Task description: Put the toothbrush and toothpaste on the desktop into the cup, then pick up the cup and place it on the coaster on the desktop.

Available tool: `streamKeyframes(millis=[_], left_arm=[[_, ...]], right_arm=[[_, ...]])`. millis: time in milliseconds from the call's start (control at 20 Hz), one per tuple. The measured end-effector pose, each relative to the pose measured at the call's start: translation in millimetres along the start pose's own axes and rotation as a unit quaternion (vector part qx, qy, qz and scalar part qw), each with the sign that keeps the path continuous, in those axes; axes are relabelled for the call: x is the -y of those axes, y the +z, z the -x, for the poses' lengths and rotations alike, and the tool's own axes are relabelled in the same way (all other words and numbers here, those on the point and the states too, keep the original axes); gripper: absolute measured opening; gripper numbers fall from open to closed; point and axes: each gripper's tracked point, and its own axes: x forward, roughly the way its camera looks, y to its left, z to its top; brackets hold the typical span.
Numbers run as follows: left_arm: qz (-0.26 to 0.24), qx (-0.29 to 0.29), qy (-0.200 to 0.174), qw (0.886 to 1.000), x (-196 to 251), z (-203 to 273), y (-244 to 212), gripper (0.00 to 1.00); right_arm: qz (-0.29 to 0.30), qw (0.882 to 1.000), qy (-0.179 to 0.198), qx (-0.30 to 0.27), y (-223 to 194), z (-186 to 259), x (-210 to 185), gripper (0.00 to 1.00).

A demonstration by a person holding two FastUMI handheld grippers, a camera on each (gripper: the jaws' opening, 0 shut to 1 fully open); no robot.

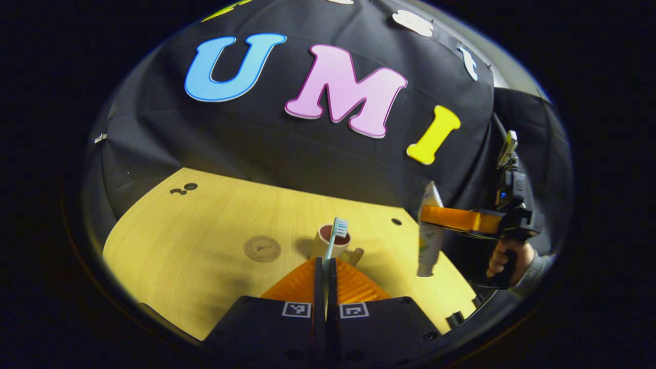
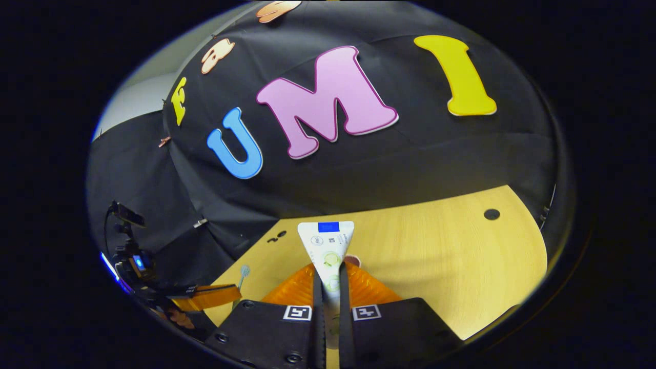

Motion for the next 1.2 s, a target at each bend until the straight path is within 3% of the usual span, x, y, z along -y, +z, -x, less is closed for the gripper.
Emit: streamKeyframes(millis=[200, 450, 750, 1200], left_arm=[[-0.012, 0.034, -0.014, 0.999, 19.4, 13.3, 20.5, 0.06], [-0.020, 0.069, -0.018, 0.997, 29.9, 26.4, 32.2, 0.06], [-0.041, 0.086, -0.011, 0.995, 33.4, 24.9, 31.5, 0.06], [-0.060, 0.108, 0.001, 0.992, 36.6, 8.1, 34.6, 0.06]], right_arm=[[0.019, 0.998, 0.035, 0.045, 35.9, -47.7, -18.5, 0.14], [0.040, 0.996, 0.046, 0.060, 32.6, -117.6, -16.8, 0.14], [0.045, 0.997, 0.052, 0.029, -16.4, -177.0, 6.4, 0.14], [0.063, 0.997, 0.046, -0.016, -83.2, -194.6, 31.2, 0.14]])
